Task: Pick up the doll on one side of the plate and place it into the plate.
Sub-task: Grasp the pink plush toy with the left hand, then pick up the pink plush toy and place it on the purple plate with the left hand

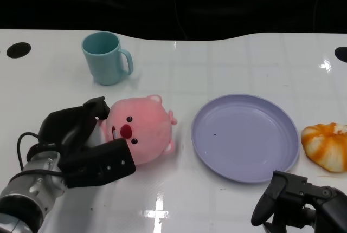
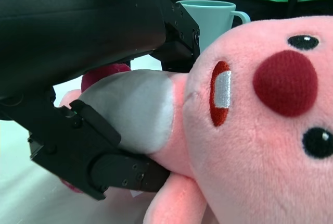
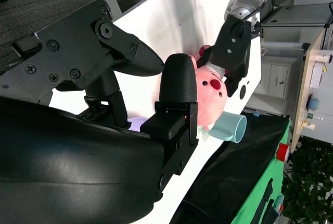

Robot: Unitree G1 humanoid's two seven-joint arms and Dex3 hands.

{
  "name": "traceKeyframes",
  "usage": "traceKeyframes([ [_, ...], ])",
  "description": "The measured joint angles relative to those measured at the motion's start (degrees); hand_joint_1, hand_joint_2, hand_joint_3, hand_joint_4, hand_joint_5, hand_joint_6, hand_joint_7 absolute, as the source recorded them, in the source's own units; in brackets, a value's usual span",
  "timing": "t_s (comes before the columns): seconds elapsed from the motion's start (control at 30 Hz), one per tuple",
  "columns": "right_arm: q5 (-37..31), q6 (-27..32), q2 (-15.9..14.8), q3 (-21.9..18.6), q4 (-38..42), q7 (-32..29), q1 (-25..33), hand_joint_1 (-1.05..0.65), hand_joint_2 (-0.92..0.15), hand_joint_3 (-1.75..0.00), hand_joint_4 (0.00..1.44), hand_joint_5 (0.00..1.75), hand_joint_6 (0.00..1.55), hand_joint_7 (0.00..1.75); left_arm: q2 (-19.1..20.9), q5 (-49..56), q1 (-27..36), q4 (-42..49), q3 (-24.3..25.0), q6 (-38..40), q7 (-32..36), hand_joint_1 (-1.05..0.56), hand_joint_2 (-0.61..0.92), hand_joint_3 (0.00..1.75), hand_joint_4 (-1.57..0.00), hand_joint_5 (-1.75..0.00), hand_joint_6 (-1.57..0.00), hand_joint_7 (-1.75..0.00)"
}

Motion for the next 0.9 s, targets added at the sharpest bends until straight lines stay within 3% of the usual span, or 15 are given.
traceKeyframes([
  [0.13, 0.29, 0.00, -0.01, -0.34, 0.63, 0.17, -0.17, -0.19, -0.55, -1.10, 0.63, 1.75, 0.57, 1.43, 0.60, -2.29, 2.27, -5.01, 2.49, -0.42, -3.68, -0.13, 0.48, 1.23, -0.93, -1.75, -0.75, -1.75],
  [0.37, 0.45, -0.13, -0.06, -0.87, 1.01, 0.57, -0.41, -0.18, -0.56, -1.08, 0.63, 1.74, 0.57, 1.42, 1.77, -4.53, 6.59, -18.01, 5.75, 2.73, -10.82, -0.13, 0.47, 1.21, -0.92, -1.75, -0.74, -1.75],
  [0.6, 0.55, -0.10, -0.07, -0.86, 1.55, 0.60, -1.00, -0.18, -0.54, -1.11, 0.63, 1.74, 0.57, 1.43, 1.94, -4.44, 7.83, -30.20, 7.22, 9.24, -16.37, -0.10, 0.41, 1.31, -0.95, -1.75, -0.75, -1.75],
  [0.73, 0.12, -0.14, -0.07, -0.70, 1.80, 0.54, -1.35, -0.19, -0.54, -1.11, 0.63, 1.74, 0.58, 1.43, 1.80, -4.45, 7.81, -33.84, 7.55, 9.81, -18.13, -0.11, 0.38, 1.37, -0.96, -1.75, -0.77, -1.75],
  [0.9, 0.02, -0.56, -0.06, -0.47, 2.16, 0.53, -1.41, -0.18, -0.54, -1.10, 0.64, 1.73, 0.58, 1.42, 0.47, -4.38, 7.56, -36.62, 7.56, 12.02, -19.98, -0.15, 0.42, 1.32, -0.96, -1.75, -0.77, -1.75],
])
